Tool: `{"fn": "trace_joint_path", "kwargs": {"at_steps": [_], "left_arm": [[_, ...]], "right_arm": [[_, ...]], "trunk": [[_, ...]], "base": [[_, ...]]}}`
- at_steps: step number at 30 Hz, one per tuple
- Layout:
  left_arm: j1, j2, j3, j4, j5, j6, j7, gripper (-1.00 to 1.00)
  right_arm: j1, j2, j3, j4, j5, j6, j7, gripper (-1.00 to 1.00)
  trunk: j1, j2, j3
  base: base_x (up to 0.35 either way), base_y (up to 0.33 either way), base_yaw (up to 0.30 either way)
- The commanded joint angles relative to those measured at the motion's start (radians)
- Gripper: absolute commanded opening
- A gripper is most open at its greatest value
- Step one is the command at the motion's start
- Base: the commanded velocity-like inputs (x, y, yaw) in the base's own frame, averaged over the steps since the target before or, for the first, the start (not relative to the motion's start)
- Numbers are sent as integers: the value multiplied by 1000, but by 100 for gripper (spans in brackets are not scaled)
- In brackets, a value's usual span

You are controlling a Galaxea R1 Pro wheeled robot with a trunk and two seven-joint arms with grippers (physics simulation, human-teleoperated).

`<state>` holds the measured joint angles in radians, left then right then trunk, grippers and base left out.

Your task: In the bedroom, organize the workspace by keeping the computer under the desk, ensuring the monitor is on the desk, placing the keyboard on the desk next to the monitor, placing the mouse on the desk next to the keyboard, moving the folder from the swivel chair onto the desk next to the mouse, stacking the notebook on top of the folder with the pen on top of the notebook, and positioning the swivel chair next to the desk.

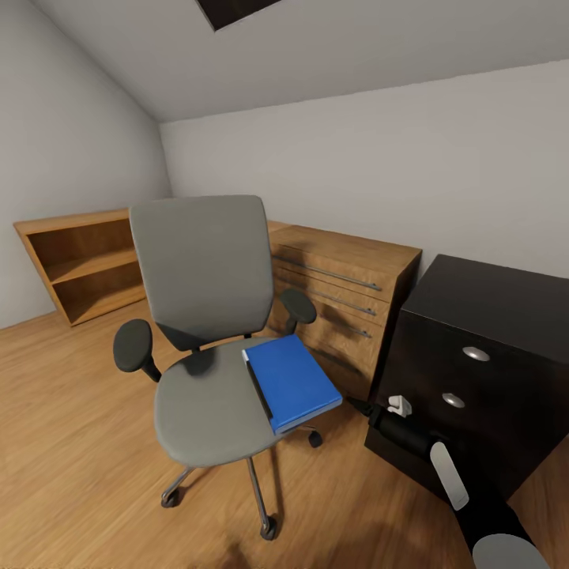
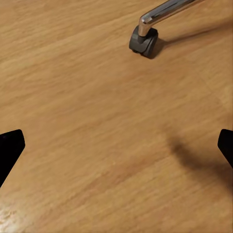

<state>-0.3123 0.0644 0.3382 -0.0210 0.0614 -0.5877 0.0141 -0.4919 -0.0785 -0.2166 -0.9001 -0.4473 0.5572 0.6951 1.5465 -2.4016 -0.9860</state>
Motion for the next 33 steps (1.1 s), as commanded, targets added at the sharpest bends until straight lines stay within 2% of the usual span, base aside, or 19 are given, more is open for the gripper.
{"fn": "trace_joint_path", "kwargs": {"at_steps": [1, 5, 16, 33], "left_arm": [[-1, 0, -5, 1, 6, -3, 2, 100], [-1, 0, -5, 1, 6, -2, 2, 100], [-1, 2, -5, 2, 6, 0, 2, 100], [-1, 3, -5, 1, 6, 1, -1, 100]], "right_arm": [[-1, 0, -1, 0, -6, 7, 1, 100], [-1, 1, -1, 0, -7, 7, 8, 100], [-1, 2, 5, 0, -3, 7, 79, 100], [-1, -1, 4, 0, -1, 7, 86, 100]], "trunk": [[0, 0, -1], [0, 0, -1], [0, 0, -1], [0, 0, -1]], "base": [[0, 0, 0], [0, 0, 0], [0, 0, 0], [37, 35, 0]]}}
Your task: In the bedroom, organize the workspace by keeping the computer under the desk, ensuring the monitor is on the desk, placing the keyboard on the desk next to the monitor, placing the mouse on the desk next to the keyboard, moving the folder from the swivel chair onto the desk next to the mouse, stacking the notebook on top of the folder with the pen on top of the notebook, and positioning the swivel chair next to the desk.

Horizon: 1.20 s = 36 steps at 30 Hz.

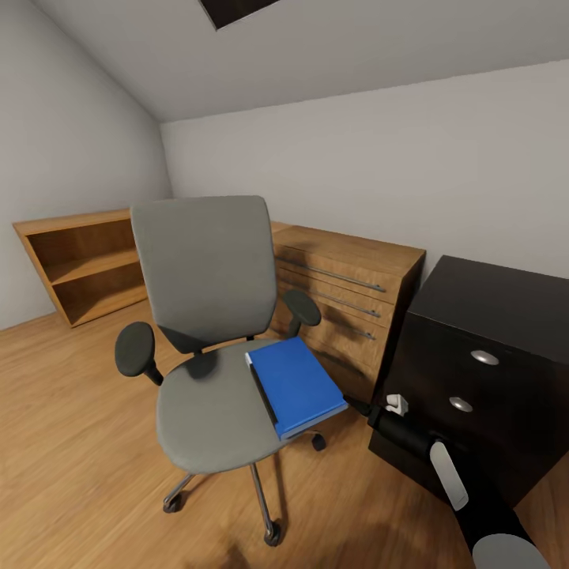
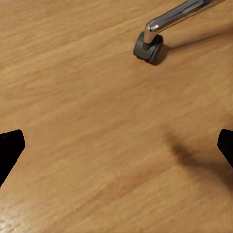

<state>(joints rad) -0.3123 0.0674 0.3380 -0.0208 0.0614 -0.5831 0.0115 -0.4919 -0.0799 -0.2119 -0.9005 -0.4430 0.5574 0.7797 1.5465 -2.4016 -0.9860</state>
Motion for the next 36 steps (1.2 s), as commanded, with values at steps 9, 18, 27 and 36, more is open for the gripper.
{"fn": "trace_joint_path", "kwargs": {"at_steps": [9, 18, 27, 36], "left_arm": [[-1, -2, -5, 1, 6, -9, 3, 100], [-1, -1, -5, 1, 6, -8, 5, 100], [-1, 1, -5, 1, 6, -8, 3, 100], [-1, 2, -5, 1, 6, -5, 5, 100]], "right_arm": [[-1, 0, -1, 0, -5, 7, 1, 100], [-1, 0, -1, 0, -4, 7, 0, 100], [-1, 1, 0, 1, -3, 7, 0, 100], [-1, 0, -1, 2, -3, 1, 0, 100]], "trunk": [[15, -28, -13], [23, -42, -20], [23, -42, -20], [23, -42, -20]], "base": [[2, 2, 0], [0, 0, 0], [61, 38, 0], [73, 44, 0]]}}
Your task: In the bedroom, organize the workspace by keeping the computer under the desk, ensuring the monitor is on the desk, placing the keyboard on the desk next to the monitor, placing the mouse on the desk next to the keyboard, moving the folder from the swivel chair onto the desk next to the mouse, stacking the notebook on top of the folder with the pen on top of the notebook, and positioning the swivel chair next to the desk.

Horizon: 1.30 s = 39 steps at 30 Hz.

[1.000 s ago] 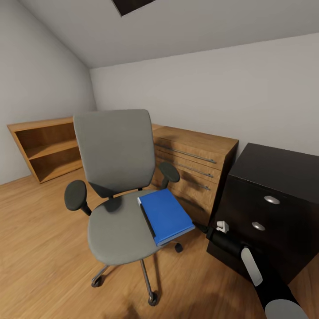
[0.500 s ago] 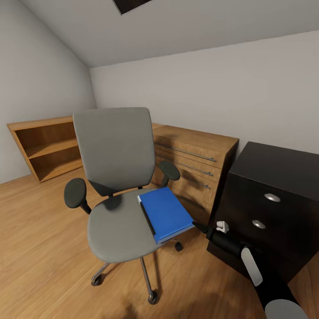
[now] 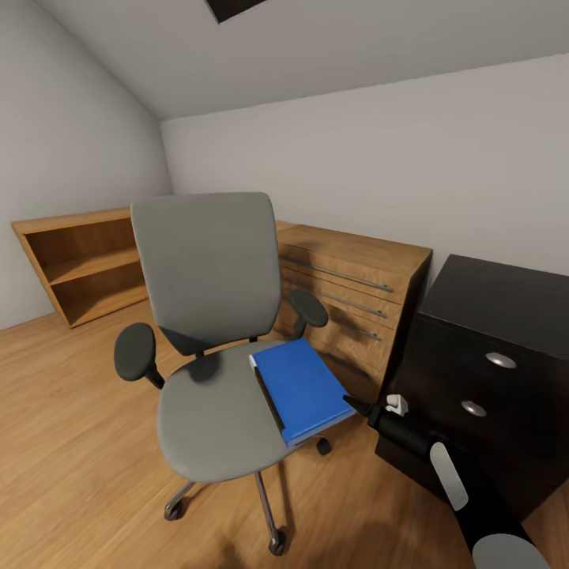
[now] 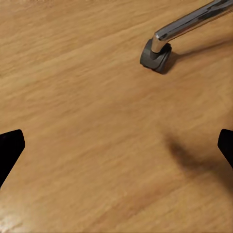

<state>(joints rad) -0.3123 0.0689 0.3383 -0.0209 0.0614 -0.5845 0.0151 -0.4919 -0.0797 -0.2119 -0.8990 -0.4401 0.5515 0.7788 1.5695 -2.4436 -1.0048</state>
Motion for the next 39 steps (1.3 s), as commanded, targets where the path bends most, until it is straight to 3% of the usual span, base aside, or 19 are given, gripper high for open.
{"fn": "trace_joint_path", "kwargs": {"at_steps": [1, 4, 9, 12, 30, 39], "left_arm": [[-1, 0, -5, 1, 6, -3, 2, 100], [-1, 0, -5, 1, 6, -3, 2, 100], [14, -28, -8, -11, 3, -14, 3, 100], [17, -45, -9, -16, 3, -20, 3, 100], [35, -49, -10, -69, -2, -120, 5, 100], [35, -49, -10, -72, -2, -121, 5, 100]], "right_arm": [[-1, 0, -1, 0, -6, 6, 2, 100], [-1, 0, -2, 0, -7, 6, 3, 100], [4, 28, -7, 20, -8, 4, -5, 100], [4, 30, -7, 16, -8, 5, -4, 100], [4, 30, -6, 32, -11, 5, 5, 100], [4, 29, -6, 32, -11, 5, 5, 100]], "trunk": [[0, 0, -1], [0, 0, -1], [0, 0, -1], [0, 0, -1], [0, 0, -1], [0, 0, -1]], "base": [[9, 5, 0], [6, 3, 0], [0, 0, 0], [0, 0, 0], [0, 0, 0], [0, 0, 0]]}}
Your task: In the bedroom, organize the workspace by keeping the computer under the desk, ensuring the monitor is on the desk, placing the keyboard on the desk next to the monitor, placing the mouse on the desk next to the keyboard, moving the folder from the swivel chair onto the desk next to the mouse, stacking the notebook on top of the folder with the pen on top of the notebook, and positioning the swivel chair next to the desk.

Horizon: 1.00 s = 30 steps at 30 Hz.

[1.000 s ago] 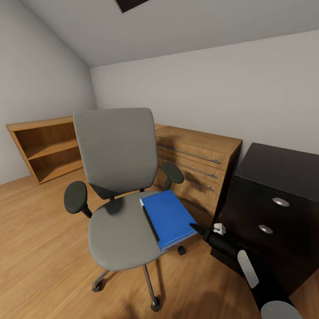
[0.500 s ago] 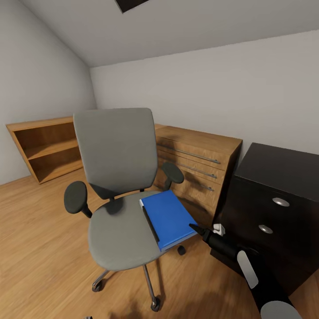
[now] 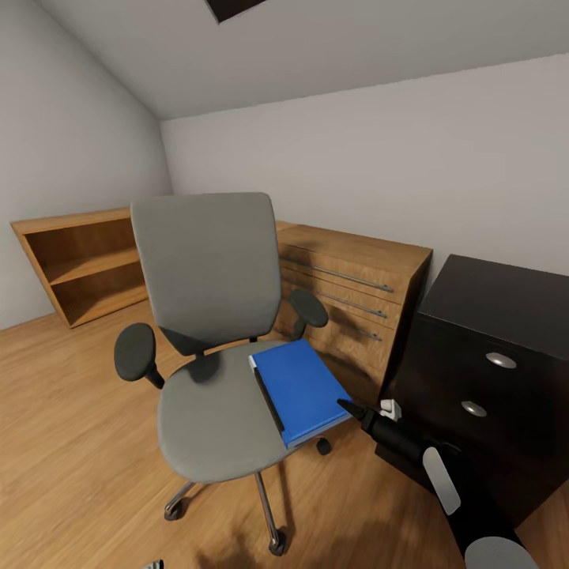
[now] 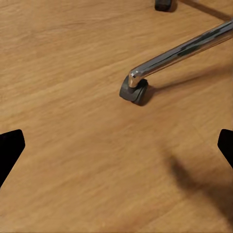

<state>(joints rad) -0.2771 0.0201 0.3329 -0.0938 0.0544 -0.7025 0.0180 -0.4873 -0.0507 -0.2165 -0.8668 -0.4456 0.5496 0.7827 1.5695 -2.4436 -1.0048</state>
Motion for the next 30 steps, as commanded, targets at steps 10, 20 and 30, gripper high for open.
{"fn": "trace_joint_path", "kwargs": {"at_steps": [10, 20, 30], "left_arm": [[-1, 3, -5, -1, 5, -5, 2, 100], [-1, 7, -5, -1, 5, -5, 2, 100], [-1, 8, -5, -1, 5, -6, 2, 100]], "right_arm": [[-1, 0, -1, 1, -6, 7, 1, 100], [-1, 0, -1, 2, -6, 7, 1, 100], [1, -1, -1, 0, -3, 6, 18, 100]], "trunk": [[0, 0, -1], [0, 0, -1], [0, 0, -1]], "base": [[0, 0, 0], [0, 0, 0], [0, 0, 0]]}}
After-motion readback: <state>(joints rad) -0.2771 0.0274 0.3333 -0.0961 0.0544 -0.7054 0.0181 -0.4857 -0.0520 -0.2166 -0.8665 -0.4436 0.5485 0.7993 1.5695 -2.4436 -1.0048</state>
